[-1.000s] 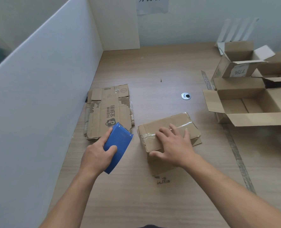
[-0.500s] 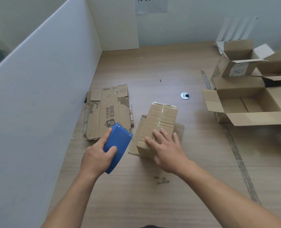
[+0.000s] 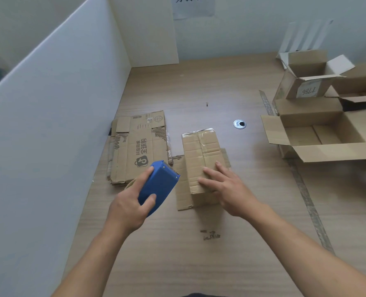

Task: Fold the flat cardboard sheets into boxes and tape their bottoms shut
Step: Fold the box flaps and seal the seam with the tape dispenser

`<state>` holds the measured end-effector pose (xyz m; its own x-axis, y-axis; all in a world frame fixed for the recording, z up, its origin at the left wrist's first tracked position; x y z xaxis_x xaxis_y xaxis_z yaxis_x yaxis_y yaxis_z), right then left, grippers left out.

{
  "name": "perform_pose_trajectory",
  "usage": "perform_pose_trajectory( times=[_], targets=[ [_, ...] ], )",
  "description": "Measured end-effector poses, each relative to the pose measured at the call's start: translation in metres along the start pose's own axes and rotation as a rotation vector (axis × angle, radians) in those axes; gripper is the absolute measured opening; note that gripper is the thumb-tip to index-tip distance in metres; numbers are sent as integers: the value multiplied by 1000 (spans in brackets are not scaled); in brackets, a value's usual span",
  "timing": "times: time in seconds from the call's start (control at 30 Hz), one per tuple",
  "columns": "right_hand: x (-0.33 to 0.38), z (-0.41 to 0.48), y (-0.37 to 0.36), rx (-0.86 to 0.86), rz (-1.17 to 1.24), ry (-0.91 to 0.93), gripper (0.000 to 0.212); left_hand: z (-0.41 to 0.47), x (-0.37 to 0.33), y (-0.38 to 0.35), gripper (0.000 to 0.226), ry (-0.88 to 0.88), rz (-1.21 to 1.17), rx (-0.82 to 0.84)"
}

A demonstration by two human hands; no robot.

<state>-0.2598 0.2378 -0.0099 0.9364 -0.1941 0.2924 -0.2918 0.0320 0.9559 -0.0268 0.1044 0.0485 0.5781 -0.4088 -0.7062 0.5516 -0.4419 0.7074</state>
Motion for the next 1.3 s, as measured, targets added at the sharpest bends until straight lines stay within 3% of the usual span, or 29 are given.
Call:
perform_pose_trajectory(
  times=[0.13, 0.27, 0.33, 0.57, 0.67, 0.8, 1.03, 1.2, 1.3],
  targets=[
    [-2, -7, 2, 35, 51, -20, 54, -6, -6, 0, 68, -215, 102, -41],
    [11, -7, 33, -204, 318, -19, 52, -14, -16, -2, 61, -528, 212, -49],
    [20, -3, 44, -244, 449, -5, 49, -16, -20, -3, 59, -621, 234, -63],
    [40, 1, 51, -114, 583, 102, 34, -24, -23, -5, 52, -821, 279, -73],
    [43, -1, 52, -129, 565, 141, 26, -27, -24, -6, 53, -855, 296, -62],
    [45, 1, 55, -285, 551, 135, 10, -29, -27, -8, 56, -868, 289, -36],
    [36, -2, 48, -274, 598, -47, 9, -26, -33, -11, 59, -760, 206, 50],
    [27, -13, 45, -210, 593, -124, 23, -21, -34, -13, 62, -728, 160, 135],
    [8, -25, 50, -256, 616, -205, 24, -17, -23, -4, 65, -652, 165, 157]
  ],
)
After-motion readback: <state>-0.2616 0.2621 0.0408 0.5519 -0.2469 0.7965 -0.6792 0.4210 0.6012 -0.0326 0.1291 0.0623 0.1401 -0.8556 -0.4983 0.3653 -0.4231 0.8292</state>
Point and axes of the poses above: each hand's wrist, its own z-axis towards the middle knuckle, its own y-axis out of the back of the hand, x = y × z, the point moved 5 cm from there along z, towards the middle knuckle, and after that the axes turned 5 degrees about -z, right-handed, at the moved point
